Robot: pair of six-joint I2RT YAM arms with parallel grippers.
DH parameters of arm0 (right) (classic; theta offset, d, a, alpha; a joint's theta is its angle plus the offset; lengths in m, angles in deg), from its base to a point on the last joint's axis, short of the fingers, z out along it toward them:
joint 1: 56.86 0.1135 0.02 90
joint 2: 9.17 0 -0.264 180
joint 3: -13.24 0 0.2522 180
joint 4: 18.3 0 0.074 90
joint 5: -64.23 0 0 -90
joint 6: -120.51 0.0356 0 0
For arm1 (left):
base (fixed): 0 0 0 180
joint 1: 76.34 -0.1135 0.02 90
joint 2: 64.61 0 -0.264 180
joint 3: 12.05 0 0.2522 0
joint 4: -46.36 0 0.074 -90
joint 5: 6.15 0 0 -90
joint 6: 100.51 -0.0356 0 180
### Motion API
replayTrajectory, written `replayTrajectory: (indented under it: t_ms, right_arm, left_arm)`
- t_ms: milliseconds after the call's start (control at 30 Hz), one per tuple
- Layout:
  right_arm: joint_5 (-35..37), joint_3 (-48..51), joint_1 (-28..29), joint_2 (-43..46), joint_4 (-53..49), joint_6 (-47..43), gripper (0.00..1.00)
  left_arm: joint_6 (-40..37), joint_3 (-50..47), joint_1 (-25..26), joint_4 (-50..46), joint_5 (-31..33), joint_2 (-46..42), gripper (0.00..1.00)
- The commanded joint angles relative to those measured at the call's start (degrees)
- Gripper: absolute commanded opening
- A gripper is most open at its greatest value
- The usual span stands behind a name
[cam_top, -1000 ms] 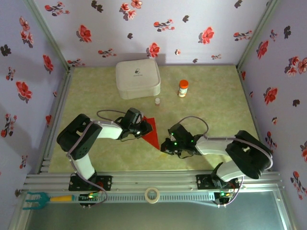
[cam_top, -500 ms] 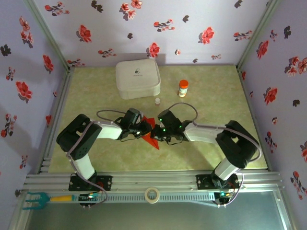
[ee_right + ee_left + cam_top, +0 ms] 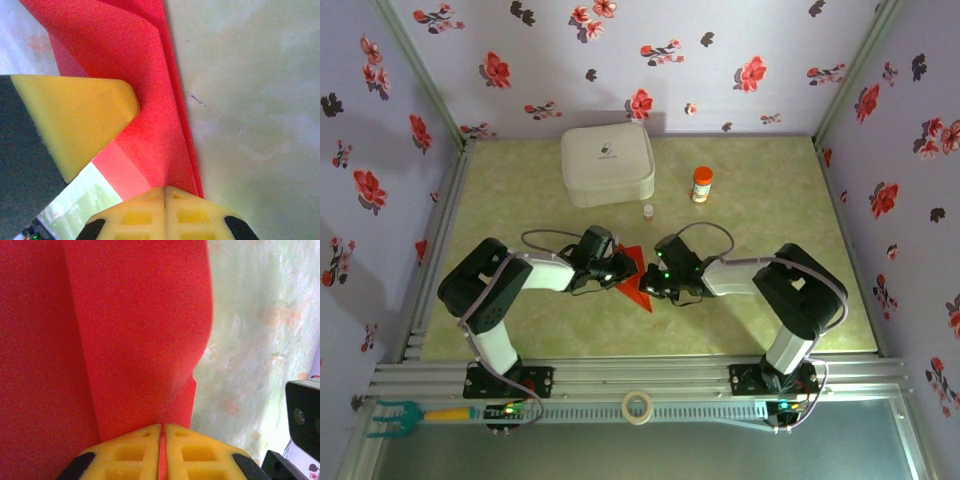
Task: Fold a paper plane with a square sheet of paper (pick it up from the middle)
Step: Fourth fold the wing at the center of the table.
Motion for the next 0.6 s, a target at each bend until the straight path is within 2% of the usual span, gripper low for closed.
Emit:
replayTrajectory:
  t_ms: [0,300,467,567]
  right_arm:
    - [-0.73,4.96,-0.10,-1.37,-0.20,2.51,0.00]
    - [0.57,4.40,-0.21,0.13,-5.56,-2.20,0.00]
    - [0.01,3.45,-0.35,0.13,-6.66,-4.16,0.00]
    - [-0.12,3.42,-0.30,0.28,-6.65,-4.34,0.00]
  left_arm:
    - [-1.10,-0.71,-0.24,-4.09,1.41,-0.07,0.13]
    - [-4.05,1.84,0.00,-9.05,1.34,-6.78,0.20]
    - [-4.73,1.78,1.44,-11.74,1.39,-9.67,0.12]
    - [-4.72,2.06,1.89,-11.85,0.01,-8.12,0.08]
